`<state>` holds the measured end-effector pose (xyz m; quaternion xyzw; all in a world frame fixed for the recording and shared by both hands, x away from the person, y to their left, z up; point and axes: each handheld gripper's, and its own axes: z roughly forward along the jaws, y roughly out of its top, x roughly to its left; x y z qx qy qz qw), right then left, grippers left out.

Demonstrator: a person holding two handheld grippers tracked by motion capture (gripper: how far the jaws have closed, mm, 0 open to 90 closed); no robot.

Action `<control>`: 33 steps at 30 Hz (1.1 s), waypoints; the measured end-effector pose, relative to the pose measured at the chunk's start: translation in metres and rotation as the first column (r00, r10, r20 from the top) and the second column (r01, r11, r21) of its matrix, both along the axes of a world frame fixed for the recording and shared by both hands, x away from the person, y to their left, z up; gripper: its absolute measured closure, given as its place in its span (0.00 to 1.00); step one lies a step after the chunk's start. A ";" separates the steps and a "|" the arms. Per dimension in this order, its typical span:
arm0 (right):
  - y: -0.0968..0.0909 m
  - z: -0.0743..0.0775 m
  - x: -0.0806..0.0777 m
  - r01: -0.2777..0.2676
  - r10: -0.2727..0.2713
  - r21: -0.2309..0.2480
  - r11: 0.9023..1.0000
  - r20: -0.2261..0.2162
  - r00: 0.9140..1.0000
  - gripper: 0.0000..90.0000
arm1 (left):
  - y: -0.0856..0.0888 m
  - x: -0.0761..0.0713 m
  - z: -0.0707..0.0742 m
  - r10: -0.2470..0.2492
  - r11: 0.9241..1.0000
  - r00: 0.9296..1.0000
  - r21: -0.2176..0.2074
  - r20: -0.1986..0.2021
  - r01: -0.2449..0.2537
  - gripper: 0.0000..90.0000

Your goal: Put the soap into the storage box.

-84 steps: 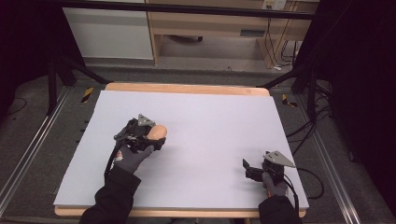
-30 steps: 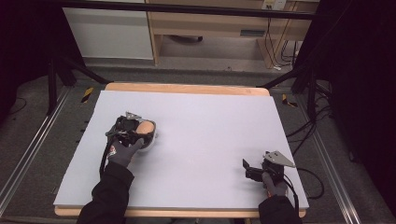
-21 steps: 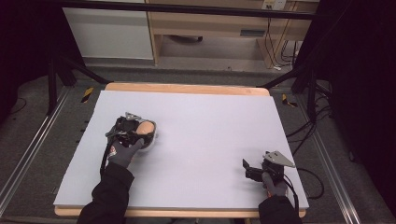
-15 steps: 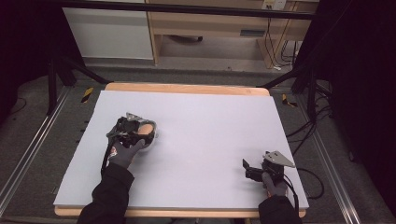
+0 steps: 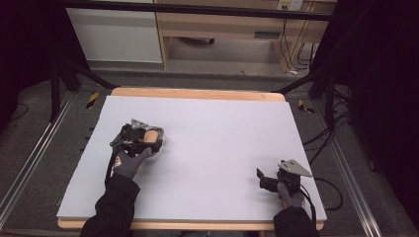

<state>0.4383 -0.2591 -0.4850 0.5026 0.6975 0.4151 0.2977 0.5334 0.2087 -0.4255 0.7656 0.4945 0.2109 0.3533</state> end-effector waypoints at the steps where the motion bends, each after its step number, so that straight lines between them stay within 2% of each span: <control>1: 0.000 0.000 0.000 0.001 -0.001 -0.002 1.000 0.001 1.000 0.03 | 0.000 -0.001 0.001 -0.003 1.000 1.000 -0.001 0.006 0.003 0.25; 7: 0.000 0.000 0.000 0.002 -0.002 0.000 1.000 0.000 1.000 0.03 | 0.003 -0.011 0.010 -0.038 0.998 0.998 -0.038 0.040 0.040 0.25; 14: 0.000 0.000 0.000 0.004 -0.004 -0.002 1.000 0.001 1.000 0.03 | 0.011 -0.031 0.016 -0.077 0.995 0.994 -0.050 0.076 0.081 0.23; 22: 0.000 0.000 0.000 0.009 -0.009 -0.004 1.000 0.002 1.000 0.03 | 0.029 -0.053 0.012 -0.099 0.992 0.991 -0.067 0.093 0.106 0.19; 25: 0.000 0.000 0.000 0.011 -0.011 -0.003 1.000 0.003 1.000 0.03 | 0.037 -0.064 0.008 -0.102 0.993 0.990 -0.051 0.098 0.107 0.19; 28: 0.000 0.000 0.000 0.012 -0.012 -0.001 1.000 0.000 1.000 0.03 | 0.047 -0.075 0.002 -0.091 0.994 0.991 -0.049 0.101 0.096 0.18; 33: 0.000 0.000 0.000 0.014 -0.014 -0.001 1.000 0.001 1.000 0.03 | 0.061 -0.082 -0.006 -0.060 0.997 0.993 -0.041 0.098 0.065 0.17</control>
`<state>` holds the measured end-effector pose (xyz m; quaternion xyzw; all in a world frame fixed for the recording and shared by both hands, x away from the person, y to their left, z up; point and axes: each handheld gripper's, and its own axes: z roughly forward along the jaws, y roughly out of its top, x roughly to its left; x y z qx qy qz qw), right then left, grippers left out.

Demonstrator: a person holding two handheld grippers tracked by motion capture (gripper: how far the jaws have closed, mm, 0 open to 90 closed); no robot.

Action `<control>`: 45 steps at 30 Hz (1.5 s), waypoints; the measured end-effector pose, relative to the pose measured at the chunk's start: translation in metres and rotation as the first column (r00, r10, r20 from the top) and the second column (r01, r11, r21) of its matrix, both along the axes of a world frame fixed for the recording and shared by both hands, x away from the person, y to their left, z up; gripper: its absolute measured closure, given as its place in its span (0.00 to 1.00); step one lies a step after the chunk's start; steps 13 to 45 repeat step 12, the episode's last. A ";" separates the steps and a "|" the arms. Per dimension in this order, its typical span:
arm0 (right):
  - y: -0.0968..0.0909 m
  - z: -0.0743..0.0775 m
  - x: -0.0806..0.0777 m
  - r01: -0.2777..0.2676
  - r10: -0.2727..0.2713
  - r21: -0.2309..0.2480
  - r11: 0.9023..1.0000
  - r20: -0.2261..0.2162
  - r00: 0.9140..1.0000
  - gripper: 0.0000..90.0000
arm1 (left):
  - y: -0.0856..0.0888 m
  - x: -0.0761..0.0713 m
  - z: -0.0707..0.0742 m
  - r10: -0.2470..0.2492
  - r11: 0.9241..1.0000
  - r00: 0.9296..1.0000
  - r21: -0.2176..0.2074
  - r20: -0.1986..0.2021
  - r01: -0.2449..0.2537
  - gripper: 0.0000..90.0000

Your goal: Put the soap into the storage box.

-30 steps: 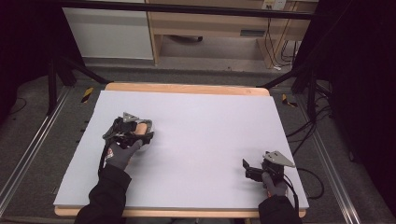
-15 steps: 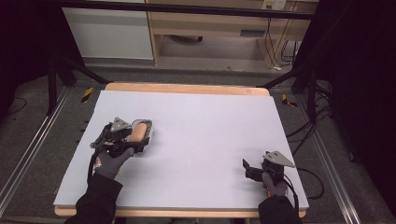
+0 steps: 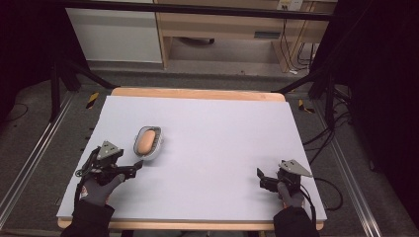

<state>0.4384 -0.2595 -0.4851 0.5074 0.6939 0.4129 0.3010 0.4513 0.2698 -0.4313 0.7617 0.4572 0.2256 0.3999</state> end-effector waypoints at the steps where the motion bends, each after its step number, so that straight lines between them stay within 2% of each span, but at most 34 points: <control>1: 0.000 0.000 0.000 0.000 0.000 0.003 1.000 -0.001 1.000 0.03 | 0.003 -0.002 -0.002 0.008 1.000 1.000 -0.002 0.004 -0.008 0.17; 4: 0.000 0.000 0.000 0.000 0.000 -0.002 1.000 0.000 1.000 0.03 | 0.012 -0.007 -0.008 0.033 0.999 0.999 0.016 0.012 -0.033 0.16; 7: 0.000 0.000 0.000 0.000 0.000 -0.002 1.000 0.001 1.000 0.03 | 0.020 -0.010 -0.014 0.048 0.999 0.999 0.002 0.012 -0.048 0.16; 12: 0.000 0.000 0.000 0.002 -0.002 0.000 1.000 -0.001 1.000 0.03 | 0.030 -0.013 -0.028 0.072 0.997 0.997 0.018 -0.016 -0.071 0.16; 45: 0.000 0.000 0.000 0.002 -0.002 0.000 1.000 -0.001 1.000 0.03 | 0.030 -0.013 -0.028 0.072 0.997 0.997 0.018 -0.016 -0.071 0.16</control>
